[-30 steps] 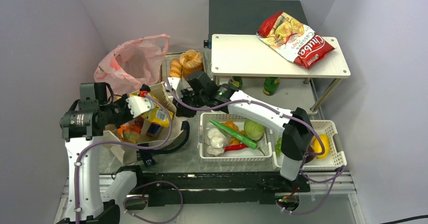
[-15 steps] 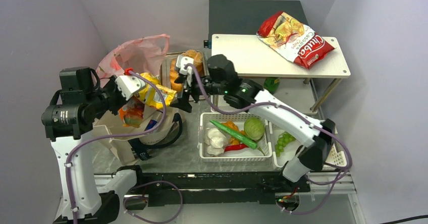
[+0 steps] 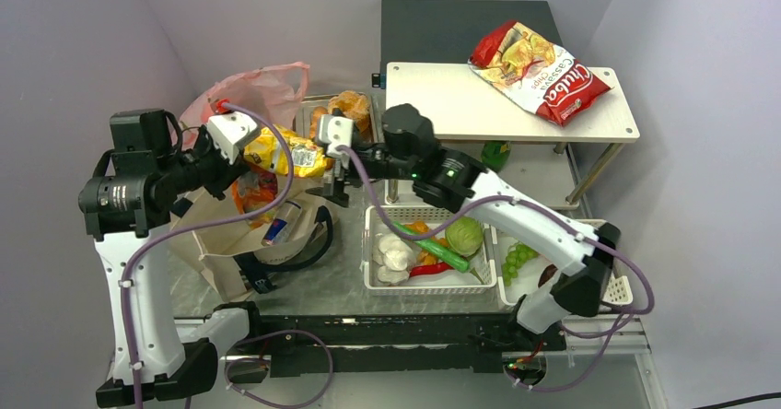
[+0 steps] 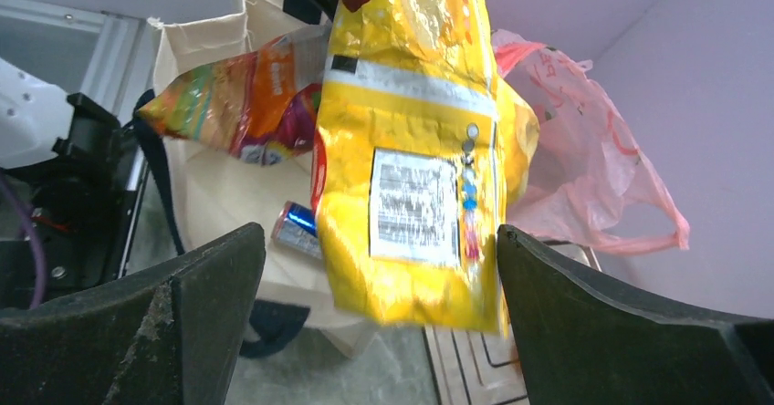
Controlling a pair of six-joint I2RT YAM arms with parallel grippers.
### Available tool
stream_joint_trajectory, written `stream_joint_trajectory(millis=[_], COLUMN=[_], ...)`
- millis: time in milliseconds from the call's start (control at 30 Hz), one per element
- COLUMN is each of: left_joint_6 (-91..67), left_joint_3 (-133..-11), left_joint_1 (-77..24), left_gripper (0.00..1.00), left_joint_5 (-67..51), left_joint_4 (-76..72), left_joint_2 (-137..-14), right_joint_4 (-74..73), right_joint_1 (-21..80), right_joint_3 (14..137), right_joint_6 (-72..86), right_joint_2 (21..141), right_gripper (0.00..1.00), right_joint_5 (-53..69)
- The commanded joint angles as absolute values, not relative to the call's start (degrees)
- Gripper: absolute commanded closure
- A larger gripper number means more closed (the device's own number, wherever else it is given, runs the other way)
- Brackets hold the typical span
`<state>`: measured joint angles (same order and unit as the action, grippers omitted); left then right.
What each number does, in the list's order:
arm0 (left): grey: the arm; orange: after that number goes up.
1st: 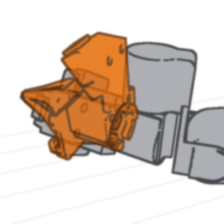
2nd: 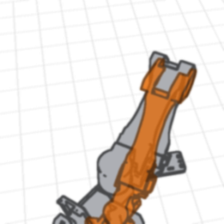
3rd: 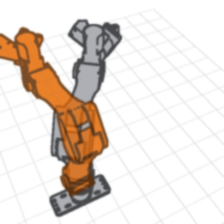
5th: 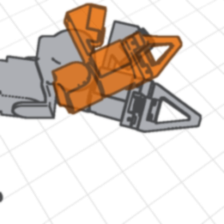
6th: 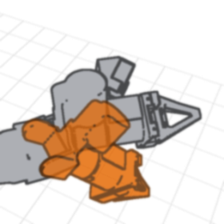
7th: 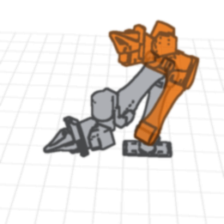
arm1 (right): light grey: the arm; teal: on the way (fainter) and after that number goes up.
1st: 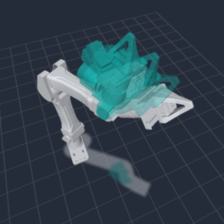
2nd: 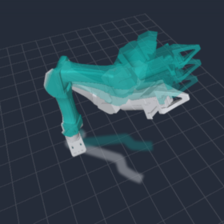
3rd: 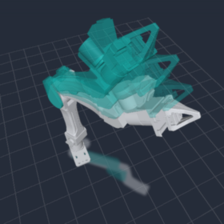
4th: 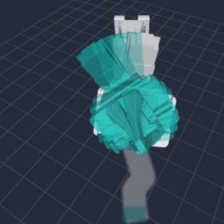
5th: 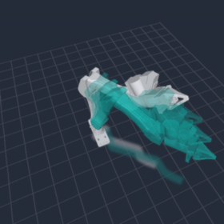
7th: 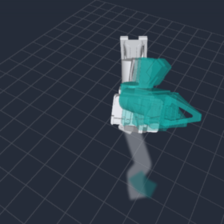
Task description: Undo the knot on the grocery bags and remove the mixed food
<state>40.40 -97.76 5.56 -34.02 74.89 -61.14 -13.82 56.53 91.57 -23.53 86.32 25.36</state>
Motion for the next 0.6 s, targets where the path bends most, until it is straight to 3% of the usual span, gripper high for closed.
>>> stream_joint_trajectory(millis=[0,67,133,300,333,467,500,533,567], left_joint_6=[37.4,37.0,37.6,37.3,37.0,36.7,36.5,36.3,36.2], left_joint_3=[-97.5,-96.0,-94.7,-88.3,-86.9,-84.0,-83.7,-83.7,-83.8], left_joint_1=[5.9,6.2,6.3,8.1,9.0,14.1,15.5,16.8,18.1], left_gripper=[1.0,1.0,1.0,1.0,1.0,0.99,0.93,0.78,0.56], left_joint_5=[-36.0,-35.0,-33.9,-27.0,-26.0,-24.3,-24.8,-25.6,-26.8], left_joint_4=[71.2,70.5,70.9,68.1,67.1,64.5,64.1,64.1,64.1], left_joint_2=[-58.4,-57.6,-57.1,-54.8,-54.3,-54.3,-54.5,-54.8,-54.9], right_joint_4=[-8.1,-7.2,-5.5,-0.4,-0.4,-0.4,-0.4,-0.5,-0.8], right_joint_1=[59.0,60.1,61.1,61.6,61.6,61.5,61.4,61.2,61.1], right_joint_3=[96.8,97.2,97.0,97.4,97.7,99.2,99.6,100.2,100.8], right_joint_6=[-26.6,-28.3,-29.6,-28.7,-28.4,-26.3,-25.4,-24.4,-23.2], right_joint_2=[91.4,93.6,95.4,97.7,98.0,99.0,99.3,99.5,99.7], right_gripper=[0.04,0.09,0.25,0.92,1.0,1.0,1.0,1.0,1.0], right_joint_5=[21.7,21.1,18.7,13.8,13.5,13.9,14.0,14.4,15.0])
